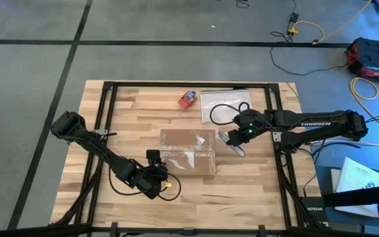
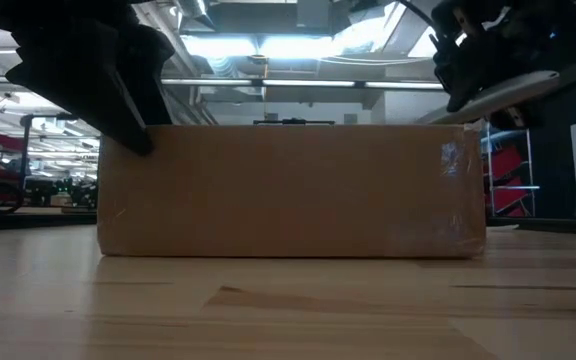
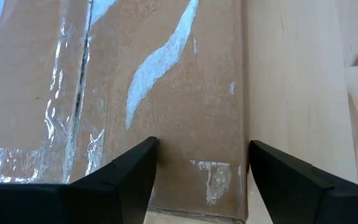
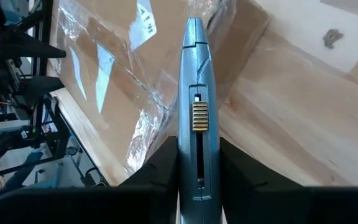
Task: Unpack boxes
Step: Open the box using the silver cutter
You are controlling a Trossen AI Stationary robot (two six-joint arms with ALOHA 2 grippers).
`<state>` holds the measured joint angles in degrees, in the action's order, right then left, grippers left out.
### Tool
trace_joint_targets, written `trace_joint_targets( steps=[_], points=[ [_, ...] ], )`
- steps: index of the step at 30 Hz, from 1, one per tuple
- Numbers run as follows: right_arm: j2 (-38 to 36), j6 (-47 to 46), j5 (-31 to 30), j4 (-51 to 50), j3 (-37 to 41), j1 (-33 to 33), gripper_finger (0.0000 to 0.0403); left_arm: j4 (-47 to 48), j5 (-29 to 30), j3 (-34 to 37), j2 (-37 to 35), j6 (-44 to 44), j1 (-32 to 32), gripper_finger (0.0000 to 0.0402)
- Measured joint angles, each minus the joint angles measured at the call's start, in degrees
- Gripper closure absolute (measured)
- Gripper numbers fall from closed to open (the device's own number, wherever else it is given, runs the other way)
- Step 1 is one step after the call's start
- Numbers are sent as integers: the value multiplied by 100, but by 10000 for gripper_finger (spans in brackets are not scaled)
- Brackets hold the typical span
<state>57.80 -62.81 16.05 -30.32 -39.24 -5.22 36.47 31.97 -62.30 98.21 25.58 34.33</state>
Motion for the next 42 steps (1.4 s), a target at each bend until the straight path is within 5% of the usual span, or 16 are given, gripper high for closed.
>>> trace_joint_targets(
  steps=[11,42],
  points=[
    [572,4,1,300,4,-4,340,-8,2,0,0,4,-2,167],
    [583,-43,-254,316,4,-6,340,-129,6,9,0,17,-2,167]
  ],
)
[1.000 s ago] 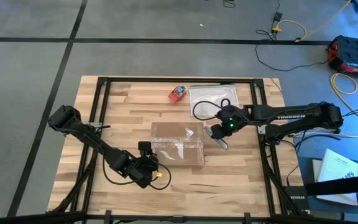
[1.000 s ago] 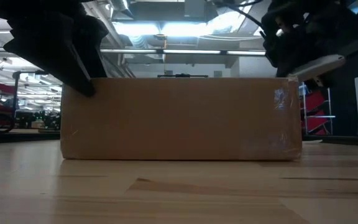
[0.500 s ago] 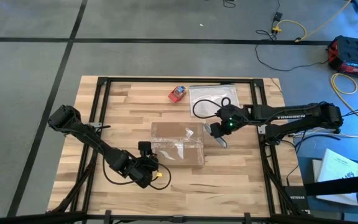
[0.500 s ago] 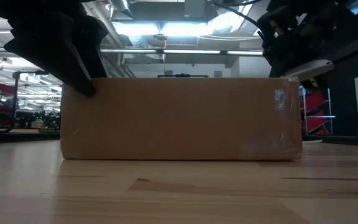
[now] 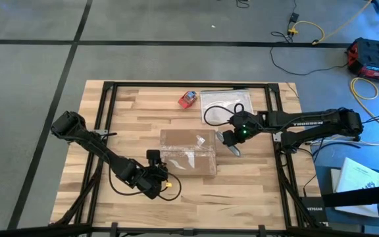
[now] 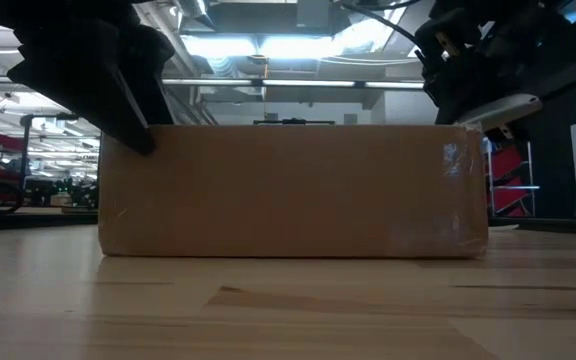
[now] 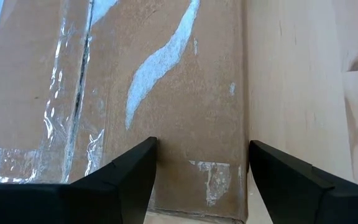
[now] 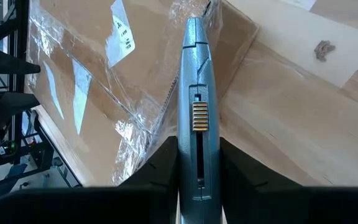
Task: Unpack boxes
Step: Open the box using the silver cutter
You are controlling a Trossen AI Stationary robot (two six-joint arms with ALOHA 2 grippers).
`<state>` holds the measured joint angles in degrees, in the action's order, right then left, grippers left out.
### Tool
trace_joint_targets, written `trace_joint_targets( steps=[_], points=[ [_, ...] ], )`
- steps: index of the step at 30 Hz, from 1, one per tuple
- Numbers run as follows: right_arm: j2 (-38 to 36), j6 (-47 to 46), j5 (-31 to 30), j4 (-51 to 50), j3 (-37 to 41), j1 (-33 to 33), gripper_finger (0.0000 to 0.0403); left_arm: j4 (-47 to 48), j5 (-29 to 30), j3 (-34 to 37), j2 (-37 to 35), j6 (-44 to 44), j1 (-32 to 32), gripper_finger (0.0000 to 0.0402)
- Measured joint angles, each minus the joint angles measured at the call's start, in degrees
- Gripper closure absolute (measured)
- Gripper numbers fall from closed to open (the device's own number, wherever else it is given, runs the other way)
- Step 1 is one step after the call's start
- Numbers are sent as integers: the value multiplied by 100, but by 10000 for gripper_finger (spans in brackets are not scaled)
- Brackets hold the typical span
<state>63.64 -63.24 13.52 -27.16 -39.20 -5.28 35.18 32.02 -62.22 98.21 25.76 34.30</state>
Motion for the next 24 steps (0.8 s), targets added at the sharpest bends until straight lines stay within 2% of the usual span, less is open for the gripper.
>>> trace_joint_targets(
  steps=[24],
  points=[
    [0,-20,-190,-136,0,0,340,-20,-1,-2,0,-12,0,167]
  ],
)
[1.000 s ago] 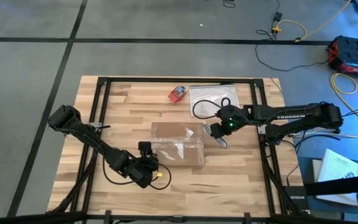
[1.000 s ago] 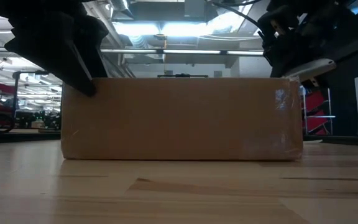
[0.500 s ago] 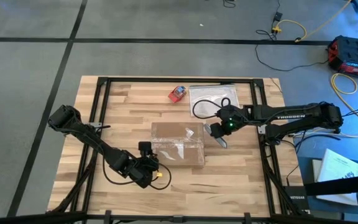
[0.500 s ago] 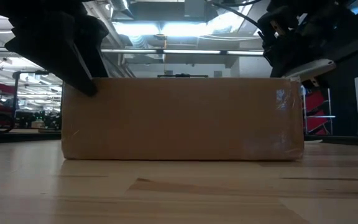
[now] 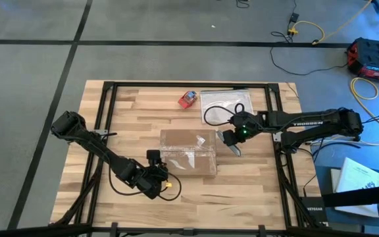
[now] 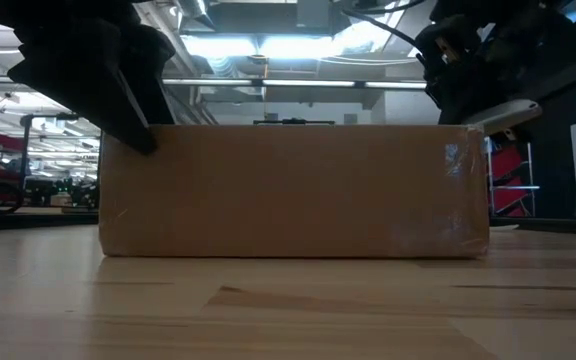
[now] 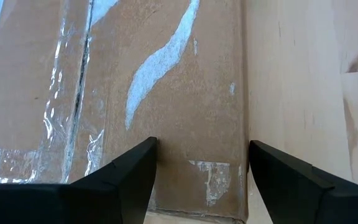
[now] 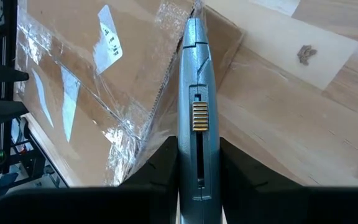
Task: Unpack boxes
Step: Open the box using the silver cutter
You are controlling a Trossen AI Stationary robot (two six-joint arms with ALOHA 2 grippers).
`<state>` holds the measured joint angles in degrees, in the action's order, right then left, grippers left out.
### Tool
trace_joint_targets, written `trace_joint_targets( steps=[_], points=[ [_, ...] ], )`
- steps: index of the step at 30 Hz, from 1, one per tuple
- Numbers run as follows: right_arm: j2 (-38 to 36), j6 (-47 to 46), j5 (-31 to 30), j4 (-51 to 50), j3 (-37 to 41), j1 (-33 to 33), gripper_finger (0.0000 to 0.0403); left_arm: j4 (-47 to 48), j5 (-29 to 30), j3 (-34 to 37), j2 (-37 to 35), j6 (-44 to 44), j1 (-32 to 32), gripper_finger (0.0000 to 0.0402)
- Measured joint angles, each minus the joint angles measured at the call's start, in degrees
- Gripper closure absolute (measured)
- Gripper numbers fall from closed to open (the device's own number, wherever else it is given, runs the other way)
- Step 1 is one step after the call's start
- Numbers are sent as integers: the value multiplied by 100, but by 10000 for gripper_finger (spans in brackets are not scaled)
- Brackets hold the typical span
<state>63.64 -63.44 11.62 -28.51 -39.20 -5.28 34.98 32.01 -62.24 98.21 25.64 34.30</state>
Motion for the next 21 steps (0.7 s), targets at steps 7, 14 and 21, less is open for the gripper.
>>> trace_joint_targets(
  steps=[7,14,21],
  points=[
    [0,2,63,7,0,0,340,0,0,0,0,-1,0,167],
    [0,33,89,9,-2,0,340,-1,0,0,0,-1,0,167],
    [0,48,154,11,-2,0,340,-2,2,0,0,5,0,167]
  ],
)
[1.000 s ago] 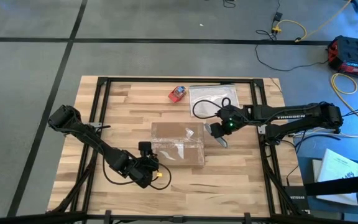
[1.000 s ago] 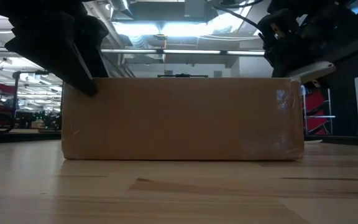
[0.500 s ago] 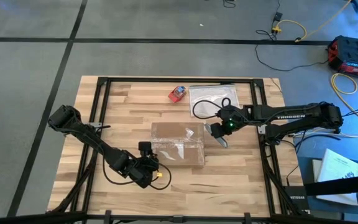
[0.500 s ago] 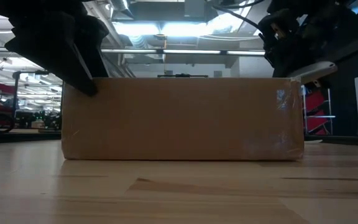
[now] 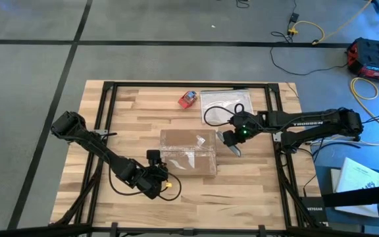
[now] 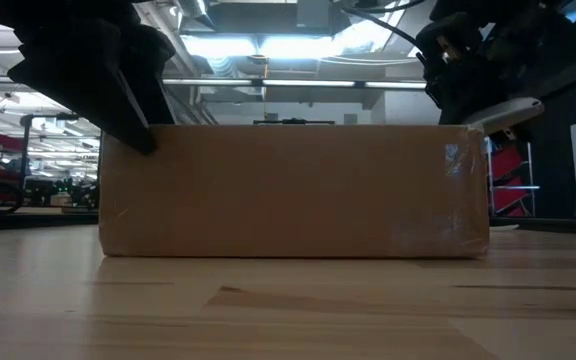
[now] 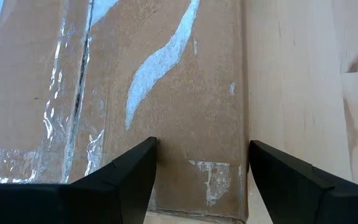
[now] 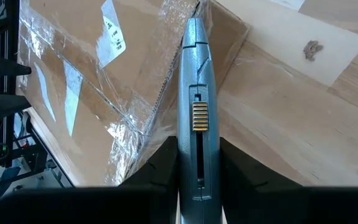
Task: Unpack boxes
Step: Open the box using the silver cutter
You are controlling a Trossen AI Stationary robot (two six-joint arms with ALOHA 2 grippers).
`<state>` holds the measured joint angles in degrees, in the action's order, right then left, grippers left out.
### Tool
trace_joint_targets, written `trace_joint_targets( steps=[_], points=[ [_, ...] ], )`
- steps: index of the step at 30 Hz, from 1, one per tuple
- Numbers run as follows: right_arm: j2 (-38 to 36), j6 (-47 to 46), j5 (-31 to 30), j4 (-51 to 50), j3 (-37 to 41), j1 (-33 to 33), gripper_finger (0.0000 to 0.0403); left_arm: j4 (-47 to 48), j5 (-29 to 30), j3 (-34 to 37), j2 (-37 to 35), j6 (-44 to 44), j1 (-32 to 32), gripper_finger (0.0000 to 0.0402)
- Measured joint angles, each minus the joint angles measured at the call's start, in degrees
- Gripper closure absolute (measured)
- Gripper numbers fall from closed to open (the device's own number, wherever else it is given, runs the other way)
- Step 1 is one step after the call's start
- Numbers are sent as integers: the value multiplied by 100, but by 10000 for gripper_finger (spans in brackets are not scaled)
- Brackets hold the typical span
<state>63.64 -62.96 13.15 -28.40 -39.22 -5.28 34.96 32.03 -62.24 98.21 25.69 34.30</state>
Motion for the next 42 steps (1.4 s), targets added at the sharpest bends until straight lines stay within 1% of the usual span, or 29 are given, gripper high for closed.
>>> trace_joint_targets(
  steps=[16,26,31,34,42],
  points=[
    [0,-6,174,0,0,7,340,-11,17,0,2,7,0,167],
    [37,-20,433,2,-4,7,340,-13,37,0,2,26,0,167],
    [241,14,593,65,-19,25,340,-15,45,0,2,87,0,167],
    [368,12,575,188,-17,126,340,-15,46,-2,2,90,0,167],
    [457,5,631,239,-9,280,340,-15,50,-2,2,92,0,167]
  ],
)
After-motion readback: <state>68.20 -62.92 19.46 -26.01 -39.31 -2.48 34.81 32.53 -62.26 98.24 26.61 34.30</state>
